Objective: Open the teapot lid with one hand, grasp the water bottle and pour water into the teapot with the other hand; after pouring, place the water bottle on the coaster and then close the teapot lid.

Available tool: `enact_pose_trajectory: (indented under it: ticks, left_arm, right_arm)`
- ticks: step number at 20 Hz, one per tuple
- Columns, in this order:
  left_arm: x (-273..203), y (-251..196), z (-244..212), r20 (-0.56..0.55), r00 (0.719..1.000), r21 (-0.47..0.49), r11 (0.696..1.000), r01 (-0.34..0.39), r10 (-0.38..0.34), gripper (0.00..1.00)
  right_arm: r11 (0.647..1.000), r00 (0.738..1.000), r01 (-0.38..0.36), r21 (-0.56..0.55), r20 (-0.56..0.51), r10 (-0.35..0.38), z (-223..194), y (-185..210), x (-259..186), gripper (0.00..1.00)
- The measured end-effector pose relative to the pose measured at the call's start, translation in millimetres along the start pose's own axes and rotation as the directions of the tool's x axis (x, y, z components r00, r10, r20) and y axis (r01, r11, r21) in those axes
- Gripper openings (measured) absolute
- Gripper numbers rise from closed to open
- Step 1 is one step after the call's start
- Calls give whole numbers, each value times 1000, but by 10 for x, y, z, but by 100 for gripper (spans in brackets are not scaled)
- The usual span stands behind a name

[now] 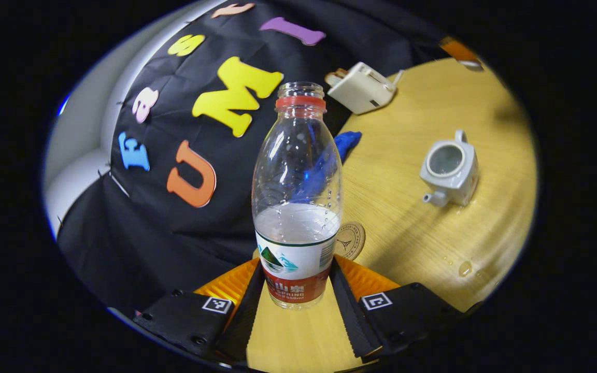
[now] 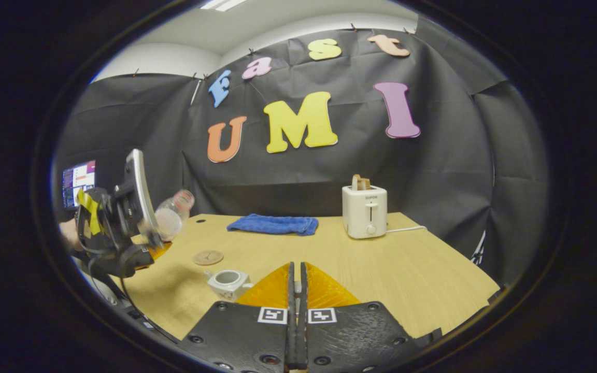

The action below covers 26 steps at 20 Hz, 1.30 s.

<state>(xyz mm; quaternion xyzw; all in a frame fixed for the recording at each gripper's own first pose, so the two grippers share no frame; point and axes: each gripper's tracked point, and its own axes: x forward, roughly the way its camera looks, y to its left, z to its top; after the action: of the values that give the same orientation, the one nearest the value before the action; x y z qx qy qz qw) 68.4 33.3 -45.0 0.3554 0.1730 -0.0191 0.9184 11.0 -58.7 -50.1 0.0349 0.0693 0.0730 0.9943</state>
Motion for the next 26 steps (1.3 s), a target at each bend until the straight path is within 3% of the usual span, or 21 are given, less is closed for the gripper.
enact_pose_trajectory:
  ticks: [4, 10, 13, 17, 21, 26]
  left_arm:
    - [-26, -154, -40, 52, 997, -285, 955, 76, -64, 76]
    - [34, -116, 91, 194, 978, -570, 803, 175, -75, 76]
    - [188, -40, 198, 253, 966, -623, 755, 203, -50, 76]
    - [535, -6, 258, 289, 955, -649, 721, 242, -62, 76]
    - [893, -6, 174, 261, 962, -674, 699, 240, -78, 72]
    - [1134, -133, 73, 234, 965, -686, 684, 250, -118, 77]
  right_arm:
    - [1000, 1000, -6, -8, 0, 6, 27, 70, 4, 0]
    - [1000, 1000, -8, -8, -17, 8, -62, 117, -7, 0]
    - [1000, 1000, 0, 1, -26, 0, -100, 94, -10, 0]
    - [1000, 999, 14, 4, -30, -14, -118, 35, 11, 0]
    - [999, 999, 35, 8, -38, -35, -161, -59, 24, 0]
    - [998, 997, 56, -10, -49, -57, -215, -109, 67, 0]
